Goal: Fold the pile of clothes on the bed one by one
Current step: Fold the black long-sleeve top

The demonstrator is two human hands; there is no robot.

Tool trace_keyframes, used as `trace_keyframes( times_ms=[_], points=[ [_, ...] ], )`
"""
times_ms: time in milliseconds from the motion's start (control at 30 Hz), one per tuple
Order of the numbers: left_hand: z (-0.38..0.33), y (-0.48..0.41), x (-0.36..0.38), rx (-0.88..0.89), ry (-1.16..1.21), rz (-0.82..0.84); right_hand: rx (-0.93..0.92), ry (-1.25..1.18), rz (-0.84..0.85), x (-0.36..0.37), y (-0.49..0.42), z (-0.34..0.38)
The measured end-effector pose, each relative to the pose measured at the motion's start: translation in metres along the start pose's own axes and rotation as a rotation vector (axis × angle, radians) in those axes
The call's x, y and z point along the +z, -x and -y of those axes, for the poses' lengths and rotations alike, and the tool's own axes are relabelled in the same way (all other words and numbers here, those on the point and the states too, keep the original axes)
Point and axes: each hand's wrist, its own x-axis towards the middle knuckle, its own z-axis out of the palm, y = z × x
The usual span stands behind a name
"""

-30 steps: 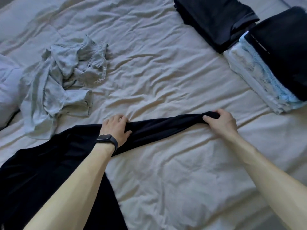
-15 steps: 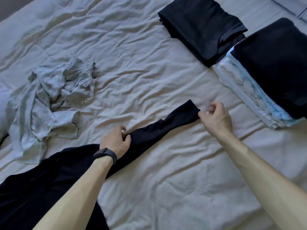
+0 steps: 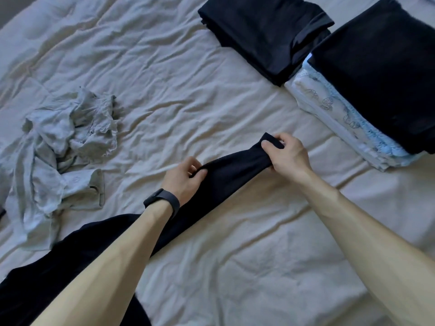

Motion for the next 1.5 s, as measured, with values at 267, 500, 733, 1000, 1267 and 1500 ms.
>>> trace_keyframes(
  times_ms=[267, 500, 733, 1000, 1267, 1500],
  points=[
    [-0.024, -0.027, 0.005, -0.224, 0.044, 0.279, 0.213, -0.249, 0.263, -0.015, 0.010, -0.006],
    [-0.074, -0.065, 0.016, -0.092, 0.027, 0.337, 0.004, 0.124, 0.059, -0.002, 0.005, -0.015],
    [-0.100, -0.080, 0.029, -0.082, 0.311, 0.259, 0.102, 0.053, -0.056, -0.008, -0.008, -0.022],
    [-0.135, -0.088, 0.038, 0.028, 0.220, 0.265, 0.034, 0.105, -0.031, -0.015, -0.018, -0.025],
    [-0.092, -0.031, 0.061, 0.181, 0.100, -0.209, -0.131, 0.225, -0.246, -0.005, 0.008, -0.038],
    [0.107, 0.098, 0.029, -0.097, -0.195, -0.525, -0.798, 0.530, -0.166, 0.097, 0.112, -0.046]
  ],
)
